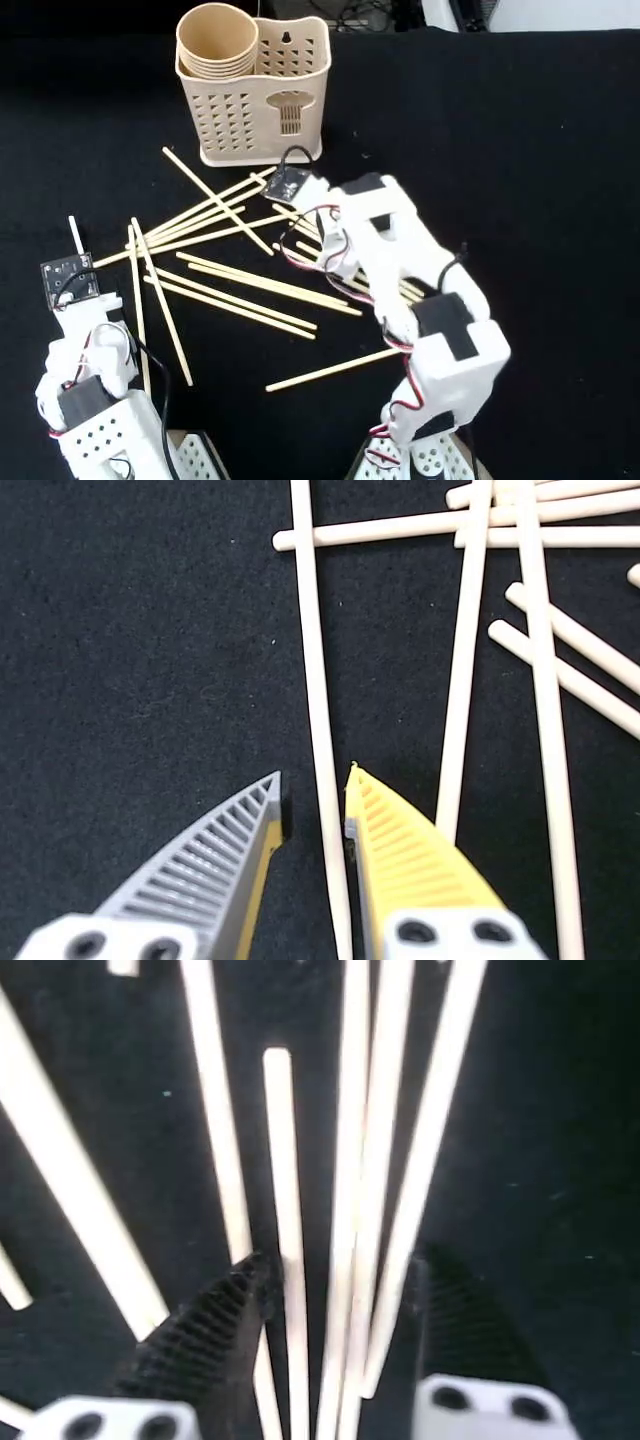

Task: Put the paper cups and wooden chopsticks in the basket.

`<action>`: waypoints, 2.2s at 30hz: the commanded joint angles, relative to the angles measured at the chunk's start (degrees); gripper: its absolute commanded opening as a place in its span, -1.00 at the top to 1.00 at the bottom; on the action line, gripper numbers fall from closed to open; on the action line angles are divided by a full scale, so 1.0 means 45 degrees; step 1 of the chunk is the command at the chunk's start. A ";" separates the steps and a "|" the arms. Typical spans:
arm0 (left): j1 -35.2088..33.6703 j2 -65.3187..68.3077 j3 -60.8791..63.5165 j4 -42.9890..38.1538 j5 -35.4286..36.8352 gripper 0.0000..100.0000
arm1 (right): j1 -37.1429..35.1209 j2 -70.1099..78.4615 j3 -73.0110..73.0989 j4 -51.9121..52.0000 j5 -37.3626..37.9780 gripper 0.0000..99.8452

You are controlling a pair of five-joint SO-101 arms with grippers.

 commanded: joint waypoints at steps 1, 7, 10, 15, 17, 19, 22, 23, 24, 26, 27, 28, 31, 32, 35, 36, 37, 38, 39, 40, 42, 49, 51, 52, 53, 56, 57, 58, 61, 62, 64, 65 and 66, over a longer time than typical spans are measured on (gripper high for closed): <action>-0.0029 -0.0078 -0.0107 0.0039 -0.0117 0.75 | -0.0020 0.0654 -0.0752 0.0586 0.0176 0.88; -0.0029 -0.0078 -0.0107 0.0039 -0.0117 0.75 | 0.0059 0.0479 -0.1065 0.0703 0.0176 0.98; -0.0029 -0.0078 -0.0107 0.0039 -0.0117 0.75 | 0.0059 -0.0420 -0.0947 0.0801 0.0176 0.98; -0.0029 -0.0078 -0.0107 0.0020 -0.0117 0.75 | -0.0020 -0.2276 -0.0615 0.1661 0.0176 0.98; -0.0029 -0.0078 -0.0107 0.0020 -0.0117 0.75 | 0.0020 -0.2940 -0.0576 0.1993 0.0215 0.98; -0.0029 -0.0078 -0.0107 0.0020 -0.0117 0.75 | 0.0039 -0.3624 -0.0557 0.2247 0.0215 0.98; -0.0029 -0.0078 -0.0107 0.0020 -0.0117 0.75 | 0.0020 -0.4679 -0.0557 0.2520 0.0215 0.98; -0.0029 -0.0078 -0.0107 0.0020 -0.0117 0.75 | 0.0000 -0.5031 -0.0557 0.2618 0.0195 0.98; -0.0029 -0.0078 -0.0107 0.0020 -0.0117 0.75 | 0.0000 -0.5402 -0.0557 0.2696 0.0195 0.98; -0.0029 -0.0078 -0.0107 0.0020 -0.0117 0.75 | -0.0020 -0.6144 -0.0557 0.2852 0.0195 0.98; -0.0029 -0.0078 -0.0107 0.0020 -0.0117 0.75 | -0.0020 -0.6496 -0.0557 0.2872 0.0195 0.98; -0.0029 -0.0078 -0.0107 0.0020 -0.0117 0.75 | -0.0020 -0.6847 -0.0557 0.2872 0.0176 0.98; -0.0029 -0.0078 -0.0107 0.0020 -0.0117 0.75 | -0.0020 -0.7726 -0.0557 0.2813 0.0156 0.98; -0.0029 -0.0078 -0.0107 0.0020 -0.0117 0.75 | -0.0039 -0.8020 -0.0557 0.2774 0.0078 0.98; -0.0029 -0.0078 -0.0107 0.0020 -0.0117 0.75 | -0.0078 -0.8840 -0.0596 0.2637 -0.0449 0.98; -0.0029 -0.0078 -0.0107 0.0020 -0.0117 0.75 | -0.0078 -0.9153 -0.0596 0.2598 -0.0508 0.98; -0.0029 -0.0078 -0.0107 0.0020 -0.0117 0.75 | -0.0078 -0.9426 -0.0615 0.2598 -0.0527 0.98; -0.0029 -0.0078 -0.0107 0.0020 -0.0117 0.75 | -0.0078 -0.9700 -0.0615 0.2598 -0.0527 0.98; -0.0029 -0.0078 -0.0107 0.0020 -0.0117 0.75 | -0.0078 -0.9973 -0.0615 0.2598 -0.0527 0.98; -0.0029 -0.0078 -0.0107 0.0020 -0.0117 0.75 | -0.0078 -1.0208 -0.0635 0.2598 -0.0586 0.98; -0.0029 -0.0078 -0.0107 0.0020 -0.0117 0.75 | -0.0059 -1.0657 -0.0674 0.2481 -0.0860 0.98; -0.0029 -0.0078 -0.0107 0.0020 -0.0117 0.75 | -0.0059 -1.1849 -0.1690 0.2344 -0.1739 0.98; -0.0029 -0.0078 -0.0107 0.0020 -0.0117 0.75 | -0.0059 -1.2044 -0.1924 0.2364 -0.1934 0.98; -0.0029 -0.0078 -0.0107 0.0020 -0.0117 0.75 | -0.0059 -1.2142 -0.2100 0.2364 -0.2032 0.98; -0.0029 -0.0078 -0.0107 0.0020 -0.0117 0.75 | -0.0059 -1.2239 -0.2276 0.2344 -0.2188 0.98; -0.0029 -0.0078 -0.0107 0.0020 -0.0117 0.75 | -0.0059 -1.2396 -0.2882 0.2305 -0.2735 0.98; -0.0029 -0.0078 -0.0107 0.0020 -0.0117 0.75 | -0.0078 -1.2376 -0.2999 0.2305 -0.2833 0.98; -0.0029 -0.0078 -0.0107 0.0020 -0.0117 0.75 | -0.0195 -1.2357 -0.3096 0.2247 -0.2911 0.98; -0.0029 -0.0078 -0.0107 0.0039 -0.0117 0.75 | -0.0371 -1.2317 -0.3136 0.1915 -0.3263 0.98; -0.0029 -0.0078 -0.0107 0.0039 -0.0117 0.75 | -0.0371 -1.2317 -0.3155 0.1758 -0.3438 0.98; -0.0029 -0.0078 -0.0107 0.0039 -0.0117 0.75 | -0.0371 -1.2357 -0.3155 0.1407 -0.3829 0.98; -0.0029 -0.0078 -0.0107 0.0039 -0.0117 0.75 | -0.0371 -1.2357 -0.3155 0.1231 -0.4005 0.98; -0.0029 -0.0078 -0.0107 0.0039 -0.0117 0.75 | -0.0371 -1.2357 -0.3155 0.1035 -0.4161 0.98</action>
